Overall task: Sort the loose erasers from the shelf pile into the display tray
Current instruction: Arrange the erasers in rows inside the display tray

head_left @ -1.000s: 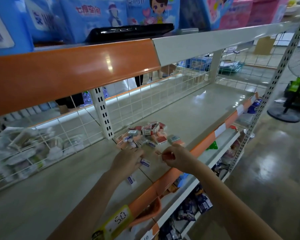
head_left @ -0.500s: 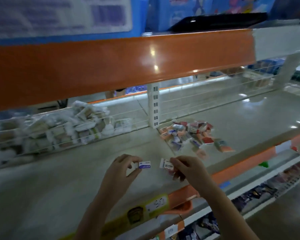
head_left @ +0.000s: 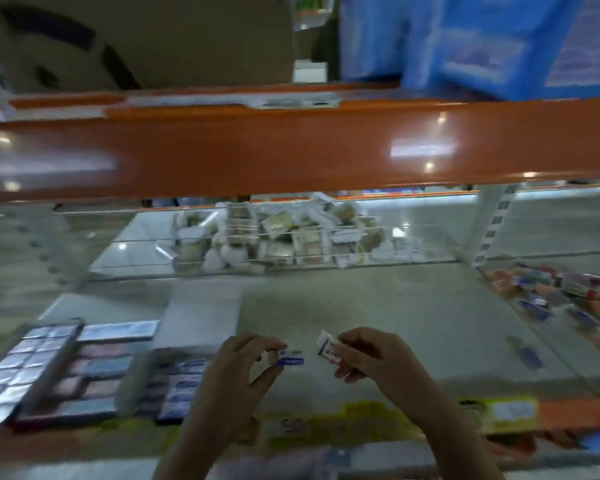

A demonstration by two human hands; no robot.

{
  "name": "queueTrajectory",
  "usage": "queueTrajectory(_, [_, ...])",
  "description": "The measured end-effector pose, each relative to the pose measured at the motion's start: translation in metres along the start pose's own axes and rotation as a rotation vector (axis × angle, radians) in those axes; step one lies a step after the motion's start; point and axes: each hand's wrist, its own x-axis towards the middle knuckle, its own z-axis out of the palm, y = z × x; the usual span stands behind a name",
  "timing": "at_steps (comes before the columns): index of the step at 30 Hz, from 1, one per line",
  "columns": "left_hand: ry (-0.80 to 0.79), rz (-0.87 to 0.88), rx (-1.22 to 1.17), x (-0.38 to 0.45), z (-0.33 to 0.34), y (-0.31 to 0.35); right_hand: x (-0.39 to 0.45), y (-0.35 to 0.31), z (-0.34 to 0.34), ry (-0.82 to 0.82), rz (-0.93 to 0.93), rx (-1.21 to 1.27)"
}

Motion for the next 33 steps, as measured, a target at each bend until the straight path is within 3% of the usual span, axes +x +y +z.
queueTrajectory(10, [0.012, -0.085, 0.250, -0.032, -0.095, -0.093, 0.026, -0.021, 0.128, -0.013, -0.037, -0.095])
queueTrajectory(20, [-0.210, -0.117, 0.414, 0.000, -0.079, -0.098, 0.047, -0.019, 0.134, -0.004, -0.031, -0.204])
queueTrajectory(27, [-0.282, -0.176, 0.546, 0.002, -0.064, -0.096, 0.059, -0.021, 0.129, -0.050, -0.082, -0.226])
queueTrajectory(33, [-0.280, -0.190, 0.490, 0.000, -0.064, -0.095, 0.069, -0.020, 0.130, -0.094, -0.096, -0.214])
